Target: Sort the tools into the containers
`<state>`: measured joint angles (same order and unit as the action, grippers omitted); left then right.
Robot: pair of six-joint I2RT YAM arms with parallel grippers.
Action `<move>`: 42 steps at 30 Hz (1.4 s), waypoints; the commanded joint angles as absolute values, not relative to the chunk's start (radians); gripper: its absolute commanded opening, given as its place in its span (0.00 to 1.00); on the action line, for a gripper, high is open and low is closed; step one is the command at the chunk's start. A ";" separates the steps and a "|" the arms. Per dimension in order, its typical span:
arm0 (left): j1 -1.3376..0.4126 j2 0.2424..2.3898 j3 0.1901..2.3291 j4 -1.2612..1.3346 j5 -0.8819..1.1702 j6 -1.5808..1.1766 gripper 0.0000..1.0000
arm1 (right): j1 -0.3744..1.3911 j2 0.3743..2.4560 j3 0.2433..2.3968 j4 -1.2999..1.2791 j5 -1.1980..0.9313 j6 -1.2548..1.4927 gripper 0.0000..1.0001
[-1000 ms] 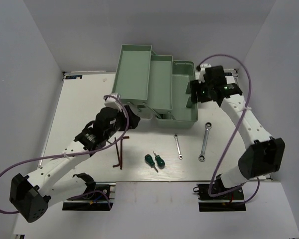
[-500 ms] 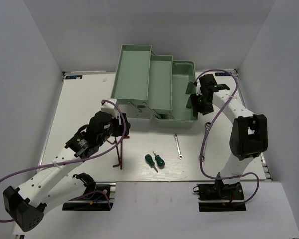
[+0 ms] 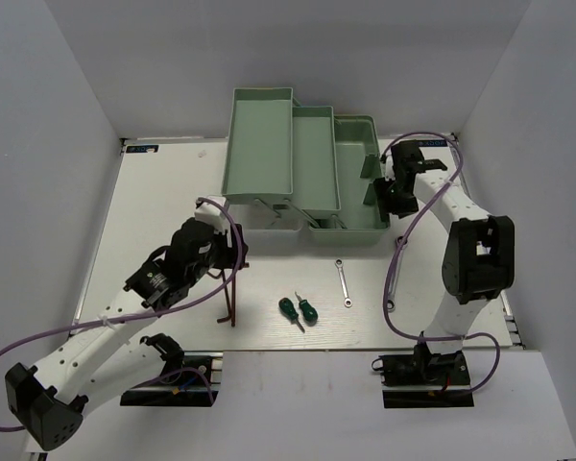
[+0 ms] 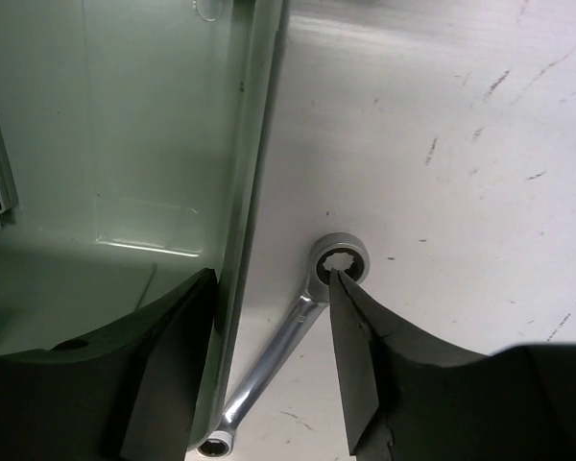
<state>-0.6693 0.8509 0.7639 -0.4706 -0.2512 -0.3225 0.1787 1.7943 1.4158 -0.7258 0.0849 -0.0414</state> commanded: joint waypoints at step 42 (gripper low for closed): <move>-0.664 0.775 0.712 -0.350 0.051 -0.219 0.75 | 0.074 1.594 0.836 -0.509 0.049 0.129 0.50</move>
